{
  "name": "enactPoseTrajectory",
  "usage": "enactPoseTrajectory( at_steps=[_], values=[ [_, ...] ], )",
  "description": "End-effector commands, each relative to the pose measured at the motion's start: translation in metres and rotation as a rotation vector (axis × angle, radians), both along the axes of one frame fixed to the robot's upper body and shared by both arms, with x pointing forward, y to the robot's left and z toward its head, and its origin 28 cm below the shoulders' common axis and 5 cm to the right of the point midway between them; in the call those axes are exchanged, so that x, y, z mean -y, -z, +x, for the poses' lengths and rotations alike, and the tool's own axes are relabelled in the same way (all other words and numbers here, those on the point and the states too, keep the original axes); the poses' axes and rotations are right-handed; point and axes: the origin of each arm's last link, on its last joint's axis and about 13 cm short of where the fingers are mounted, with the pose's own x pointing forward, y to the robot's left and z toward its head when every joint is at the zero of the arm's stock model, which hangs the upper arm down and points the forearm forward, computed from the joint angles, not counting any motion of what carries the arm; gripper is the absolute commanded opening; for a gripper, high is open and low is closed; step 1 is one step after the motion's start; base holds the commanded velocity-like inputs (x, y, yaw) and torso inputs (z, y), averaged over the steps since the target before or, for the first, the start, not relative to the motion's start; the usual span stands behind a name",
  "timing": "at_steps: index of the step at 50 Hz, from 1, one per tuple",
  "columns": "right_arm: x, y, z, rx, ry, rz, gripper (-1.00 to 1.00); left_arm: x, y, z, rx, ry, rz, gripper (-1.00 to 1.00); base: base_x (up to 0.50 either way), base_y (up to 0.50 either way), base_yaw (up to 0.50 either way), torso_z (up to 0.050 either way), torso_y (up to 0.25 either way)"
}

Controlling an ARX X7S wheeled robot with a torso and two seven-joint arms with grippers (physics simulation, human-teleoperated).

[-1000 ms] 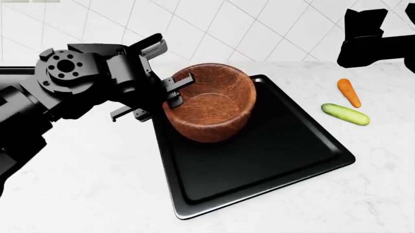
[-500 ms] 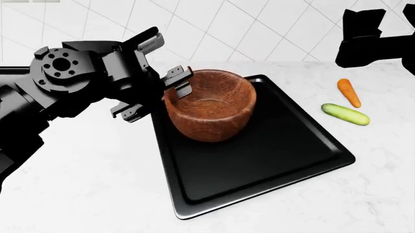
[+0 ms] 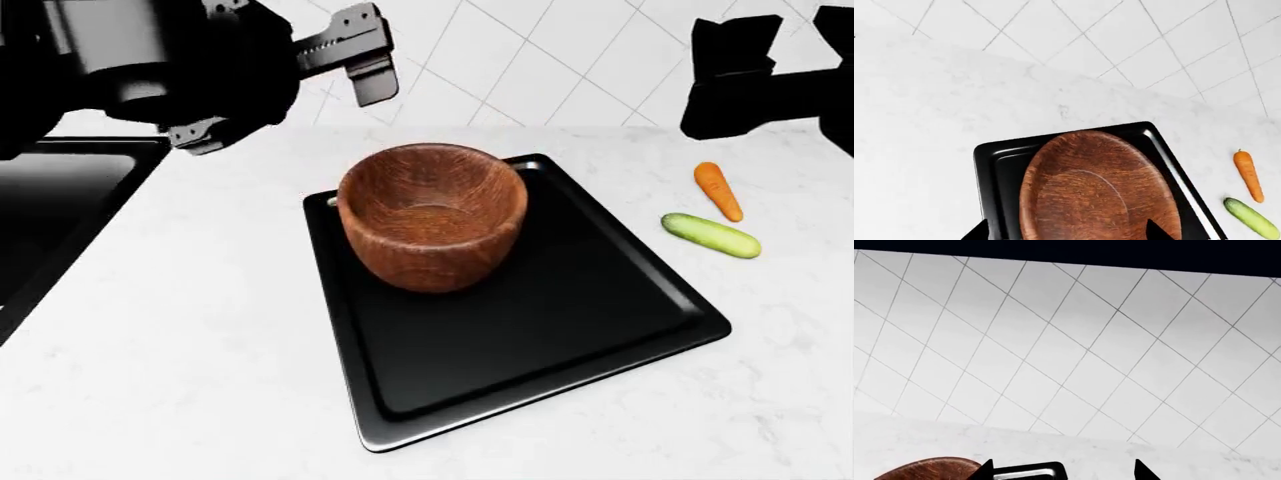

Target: Place the two vegetables and bowl onto the tray for setting up a vegetable dip station.

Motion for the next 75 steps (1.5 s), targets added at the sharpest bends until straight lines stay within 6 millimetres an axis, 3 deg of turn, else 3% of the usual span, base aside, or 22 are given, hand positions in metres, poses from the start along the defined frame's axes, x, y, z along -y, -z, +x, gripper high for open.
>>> enactPoseTrajectory(
  at_steps=[1,11,25,32,35,48,56,75],
  values=[
    [-0.002,-0.009,-0.005,-0.001,-0.039,-0.018,1.00,-0.001,-0.028,-0.050,0.352,-0.040,0.284,1.00,0.00,0.00,0.00,0.000,0.000],
    [-0.005,-0.014,0.002,-0.038,-0.044,-0.047,1.00,-0.002,-0.037,-0.051,0.415,0.033,0.379,1.00,0.00,-0.40,0.00,0.000,0.000],
    [-0.018,-0.022,0.017,-0.059,-0.028,-0.078,1.00,-0.027,-0.031,-0.036,0.432,-0.081,0.356,1.00,0.00,-0.33,0.00,0.000,0.000],
    [-0.021,-0.021,0.015,-0.071,-0.052,-0.102,1.00,-0.026,-0.028,-0.038,0.441,-0.055,0.376,1.00,0.00,0.00,0.00,0.000,0.000],
    [-0.020,-0.021,0.014,-0.080,-0.096,-0.025,1.00,-0.027,-0.027,-0.037,0.441,-0.056,0.373,1.00,-0.03,-0.19,0.00,0.000,0.000],
    [-0.020,-0.017,0.017,-0.098,-0.064,-0.041,1.00,-0.028,-0.027,-0.038,0.447,-0.070,0.363,1.00,-0.11,-0.50,0.00,0.000,0.000],
    [-0.021,-0.018,0.016,-0.131,-0.047,-0.042,1.00,-0.029,-0.027,-0.042,0.454,-0.075,0.370,1.00,0.00,0.00,0.00,0.000,0.000],
    [-0.024,-0.023,0.020,-0.225,-0.034,0.004,1.00,-0.030,-0.030,-0.048,0.474,-0.079,0.386,1.00,0.37,-0.20,0.00,0.000,0.001]
  ],
)
